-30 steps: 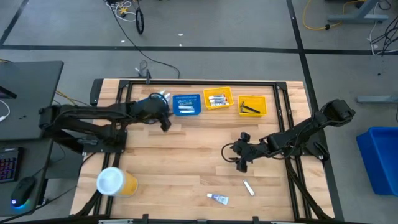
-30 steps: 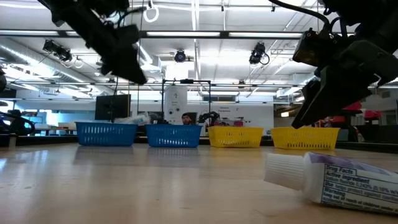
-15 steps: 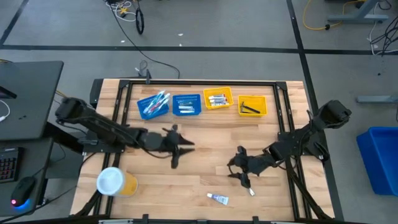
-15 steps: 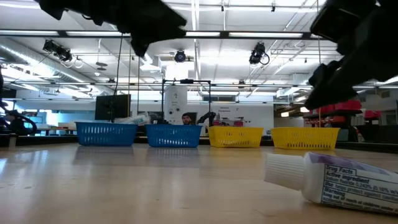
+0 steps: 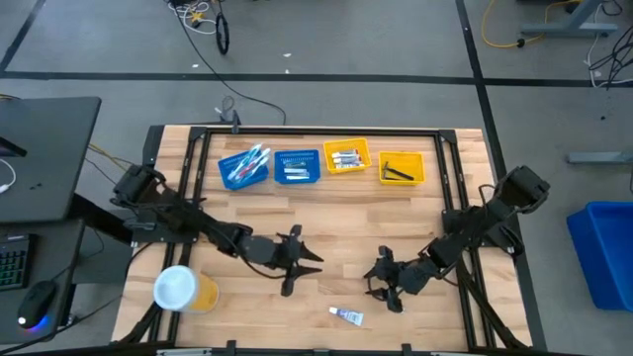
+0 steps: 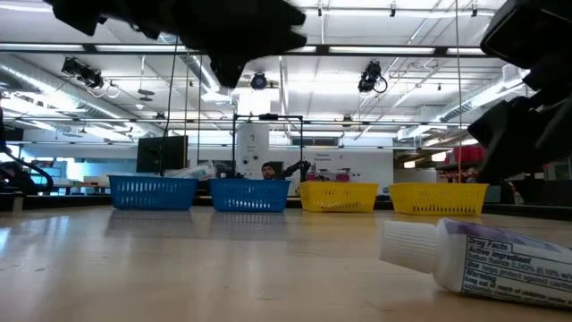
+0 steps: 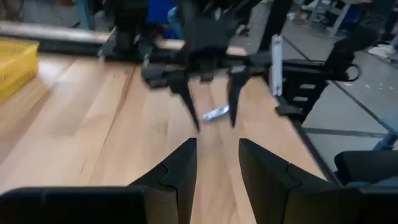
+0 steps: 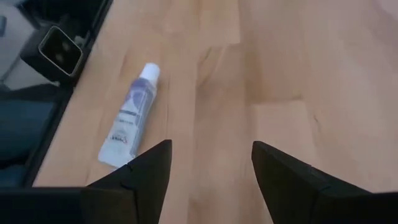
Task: Pick & Place Travel size toiletries
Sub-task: Put the white toothpaste into the left yellow bin
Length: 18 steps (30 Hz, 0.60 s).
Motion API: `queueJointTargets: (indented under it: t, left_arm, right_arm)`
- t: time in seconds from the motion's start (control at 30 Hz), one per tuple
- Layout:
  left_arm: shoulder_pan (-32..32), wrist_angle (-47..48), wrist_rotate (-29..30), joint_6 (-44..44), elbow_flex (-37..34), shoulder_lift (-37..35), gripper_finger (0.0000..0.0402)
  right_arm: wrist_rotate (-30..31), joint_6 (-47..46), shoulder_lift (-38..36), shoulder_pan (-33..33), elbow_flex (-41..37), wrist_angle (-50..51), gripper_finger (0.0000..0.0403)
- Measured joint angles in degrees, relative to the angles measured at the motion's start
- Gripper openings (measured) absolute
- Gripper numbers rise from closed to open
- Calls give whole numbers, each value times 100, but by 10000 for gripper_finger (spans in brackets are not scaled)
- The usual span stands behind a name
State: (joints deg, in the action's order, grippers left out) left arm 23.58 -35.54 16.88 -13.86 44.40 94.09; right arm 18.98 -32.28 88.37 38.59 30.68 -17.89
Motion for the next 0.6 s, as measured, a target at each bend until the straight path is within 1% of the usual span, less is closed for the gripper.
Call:
queueJointTargets:
  t: [0.1, 0.2, 0.27, 0.4, 0.6]
  left_arm:
    - [91, -37, 41, 203, 58, -33, 126]
    - [160, -12, 166, 311, 55, -62, 126]
    - [188, 11, 302, 325, 50, -62, 126]
    - [189, 210, 345, 329, 49, -65, 126]
    - [179, 447, 344, 323, 49, -66, 126]
  right_arm:
    - [3, -16, 317, 97, 0, -620, 229]
    - [2, 209, 682, 191, 111, -1055, 226]
    - [-2, 366, 885, 248, 280, -1015, 224]
    - [-133, 429, 1297, 251, 646, -884, 226]
    - [-321, 557, 1510, 279, 1139, -367, 238]
